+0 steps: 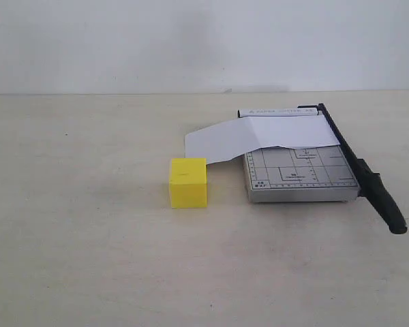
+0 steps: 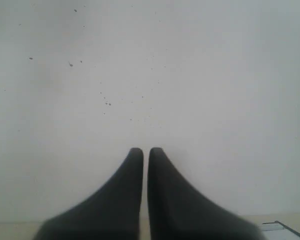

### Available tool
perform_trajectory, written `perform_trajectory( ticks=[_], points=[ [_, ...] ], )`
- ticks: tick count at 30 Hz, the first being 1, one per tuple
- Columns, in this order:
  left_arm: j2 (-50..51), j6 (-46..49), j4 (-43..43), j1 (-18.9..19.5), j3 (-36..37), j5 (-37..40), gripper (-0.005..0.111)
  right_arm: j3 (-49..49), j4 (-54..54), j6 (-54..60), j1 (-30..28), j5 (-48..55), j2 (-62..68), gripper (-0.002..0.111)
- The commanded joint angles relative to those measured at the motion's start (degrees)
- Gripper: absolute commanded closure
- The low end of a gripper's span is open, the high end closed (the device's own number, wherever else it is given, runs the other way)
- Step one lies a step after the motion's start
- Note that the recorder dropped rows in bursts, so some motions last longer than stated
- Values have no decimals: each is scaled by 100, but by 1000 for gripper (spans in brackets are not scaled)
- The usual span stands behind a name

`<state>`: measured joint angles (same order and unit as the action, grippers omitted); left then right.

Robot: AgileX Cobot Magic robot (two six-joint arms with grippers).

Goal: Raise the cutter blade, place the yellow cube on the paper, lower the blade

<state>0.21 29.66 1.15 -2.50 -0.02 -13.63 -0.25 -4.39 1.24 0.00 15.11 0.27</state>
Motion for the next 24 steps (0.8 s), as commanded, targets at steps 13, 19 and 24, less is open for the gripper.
perform_trajectory(
  ticks=[13, 19, 24],
  points=[
    [-21, -49, -48, -5, 2, 3, 102, 25, 24, 16, -6, -396, -27, 109],
    [-21, -49, -48, -5, 2, 3, 102, 25, -957, -833, -6, -1608, -27, 109],
    [-21, -49, -48, -5, 2, 3, 102, 25, -1270, -1061, -6, -2089, -27, 109]
  ],
)
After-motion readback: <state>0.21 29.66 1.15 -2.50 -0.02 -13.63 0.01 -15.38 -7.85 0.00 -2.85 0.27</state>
